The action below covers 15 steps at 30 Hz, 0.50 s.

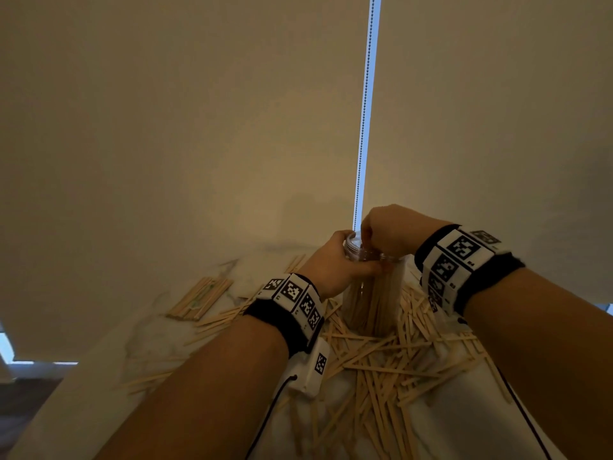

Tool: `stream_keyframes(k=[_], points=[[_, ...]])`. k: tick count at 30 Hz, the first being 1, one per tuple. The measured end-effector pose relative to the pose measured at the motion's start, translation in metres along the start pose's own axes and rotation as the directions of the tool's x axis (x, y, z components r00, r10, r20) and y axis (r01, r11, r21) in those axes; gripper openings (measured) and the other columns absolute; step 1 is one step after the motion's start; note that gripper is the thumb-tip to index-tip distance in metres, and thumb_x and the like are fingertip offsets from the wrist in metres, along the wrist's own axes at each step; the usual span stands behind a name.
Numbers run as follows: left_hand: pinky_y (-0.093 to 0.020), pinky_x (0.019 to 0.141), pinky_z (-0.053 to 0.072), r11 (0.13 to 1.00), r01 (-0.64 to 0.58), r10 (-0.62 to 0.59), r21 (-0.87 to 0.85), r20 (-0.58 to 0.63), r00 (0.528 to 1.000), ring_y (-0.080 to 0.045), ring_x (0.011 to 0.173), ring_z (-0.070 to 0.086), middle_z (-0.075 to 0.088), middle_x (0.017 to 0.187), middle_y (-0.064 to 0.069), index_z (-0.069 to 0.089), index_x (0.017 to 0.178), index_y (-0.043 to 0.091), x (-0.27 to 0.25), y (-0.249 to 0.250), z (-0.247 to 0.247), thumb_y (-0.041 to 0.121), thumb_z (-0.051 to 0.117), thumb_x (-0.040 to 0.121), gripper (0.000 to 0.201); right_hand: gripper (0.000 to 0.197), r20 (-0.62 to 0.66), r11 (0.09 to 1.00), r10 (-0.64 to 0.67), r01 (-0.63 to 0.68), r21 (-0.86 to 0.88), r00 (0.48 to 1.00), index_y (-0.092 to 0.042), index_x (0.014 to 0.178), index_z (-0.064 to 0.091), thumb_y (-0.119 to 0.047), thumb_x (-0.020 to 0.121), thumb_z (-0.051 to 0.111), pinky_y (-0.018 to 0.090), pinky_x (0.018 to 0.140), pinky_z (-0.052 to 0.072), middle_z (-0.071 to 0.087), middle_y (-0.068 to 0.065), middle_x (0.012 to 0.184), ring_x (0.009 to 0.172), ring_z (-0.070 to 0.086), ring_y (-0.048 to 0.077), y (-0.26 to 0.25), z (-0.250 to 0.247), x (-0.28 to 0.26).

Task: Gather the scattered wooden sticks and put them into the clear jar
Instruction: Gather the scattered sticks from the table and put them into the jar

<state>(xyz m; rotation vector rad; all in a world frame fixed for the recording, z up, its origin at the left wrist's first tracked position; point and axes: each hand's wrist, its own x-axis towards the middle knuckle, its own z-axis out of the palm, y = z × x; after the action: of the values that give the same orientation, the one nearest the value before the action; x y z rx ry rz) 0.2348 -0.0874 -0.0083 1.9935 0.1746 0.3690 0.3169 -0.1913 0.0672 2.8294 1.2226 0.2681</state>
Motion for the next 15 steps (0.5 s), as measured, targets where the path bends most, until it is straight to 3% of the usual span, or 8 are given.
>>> stream_keyframes(k=[4,6,8,10,12,13,14,15], points=[[-0.015,0.060,0.047,1.000,-0.003,0.003,-0.003,-0.013,1.000,0.004,0.086,0.063,0.065,0.102,0.015,0.050,0.130,0.023,-0.003,0.001,0.001,0.024,0.084,0.080,0.060,0.040,0.072,0.986,-0.039,0.027,0.167,0.997,-0.016,0.117,0.070,-0.038,0.105,0.039,0.029,0.084,0.039,0.068,0.005,0.115,0.097,0.058,0.019,-0.001,-0.004,-0.005],[-0.008,0.052,0.046,0.999,-0.030,0.031,-0.023,0.017,0.999,0.013,0.068,0.063,0.067,0.085,0.017,0.057,0.107,0.025,-0.006,0.007,0.000,0.009,0.076,0.086,0.033,0.040,0.014,0.980,-0.034,0.030,0.198,0.999,-0.017,0.119,0.070,-0.040,0.104,0.041,0.028,0.084,0.038,0.068,0.004,0.119,0.098,0.056,0.018,0.000,-0.008,-0.012],[-0.003,0.047,0.043,1.000,-0.028,0.028,-0.014,0.038,0.999,0.019,0.057,0.059,0.062,0.082,0.016,0.054,0.093,0.028,-0.011,0.015,0.001,0.003,0.070,0.091,0.029,0.038,-0.084,0.978,-0.015,0.032,0.207,0.996,-0.016,0.120,0.070,-0.038,0.104,0.044,0.027,0.083,0.038,0.067,0.004,0.122,0.102,0.057,0.021,0.001,-0.013,-0.025],[-0.003,0.056,0.047,0.999,0.009,-0.010,0.043,0.027,1.000,0.012,0.070,0.063,0.063,0.093,0.010,0.055,0.107,0.022,-0.018,0.016,-0.003,0.015,0.073,0.091,0.025,0.035,-0.173,0.973,0.002,0.038,0.226,0.985,-0.014,0.118,0.071,-0.036,0.103,0.047,0.026,0.079,0.037,0.069,0.006,0.116,0.094,0.057,0.020,0.001,-0.017,-0.042],[-0.022,0.087,0.055,0.979,0.114,-0.117,0.170,0.010,0.993,-0.010,0.109,0.063,0.061,0.131,-0.004,0.040,0.145,0.012,-0.028,0.014,-0.007,0.044,0.082,0.080,0.083,0.033,-0.234,0.968,0.029,0.032,0.251,0.972,-0.014,0.113,0.072,-0.035,0.101,0.050,0.027,0.076,0.038,0.070,0.005,0.108,0.087,0.055,0.017,0.001,-0.021,-0.061],[-0.036,0.100,0.051,0.956,0.166,-0.167,0.244,-0.015,0.986,-0.022,0.125,0.055,0.048,0.149,-0.009,0.027,0.155,0.010,-0.033,0.012,-0.008,0.058,0.082,0.072,0.110,0.031,-0.252,0.965,0.046,0.023,0.263,0.967,-0.014,0.111,0.073,-0.035,0.101,0.052,0.027,0.075,0.038,0.071,0.005,0.105,0.086,0.056,0.017,0.002,-0.022,-0.071],[-0.044,0.105,0.048,0.942,0.178,-0.180,0.285,-0.021,0.984,-0.026,0.133,0.049,0.039,0.157,-0.010,0.023,0.157,0.008,-0.039,0.011,-0.009,0.066,0.081,0.067,0.122,0.030,-0.258,0.963,0.062,0.011,0.271,0.964,-0.014,0.108,0.073,-0.035,0.100,0.053,0.027,0.074,0.038,0.071,0.004,0.103,0.086,0.057,0.017,0.002,-0.023,-0.082],[-0.047,0.107,0.046,0.938,0.177,-0.178,0.299,-0.025,0.984,-0.027,0.134,0.049,0.040,0.157,-0.010,0.029,0.155,0.008,-0.045,0.010,-0.009,0.068,0.081,0.065,0.120,0.029,-0.249,0.961,0.076,-0.005,0.276,0.966,-0.014,0.105,0.073,-0.035,0.098,0.055,0.027,0.073,0.038,0.070,0.003,0.101,0.086,0.057,0.017,0.002,-0.023,-0.092]])
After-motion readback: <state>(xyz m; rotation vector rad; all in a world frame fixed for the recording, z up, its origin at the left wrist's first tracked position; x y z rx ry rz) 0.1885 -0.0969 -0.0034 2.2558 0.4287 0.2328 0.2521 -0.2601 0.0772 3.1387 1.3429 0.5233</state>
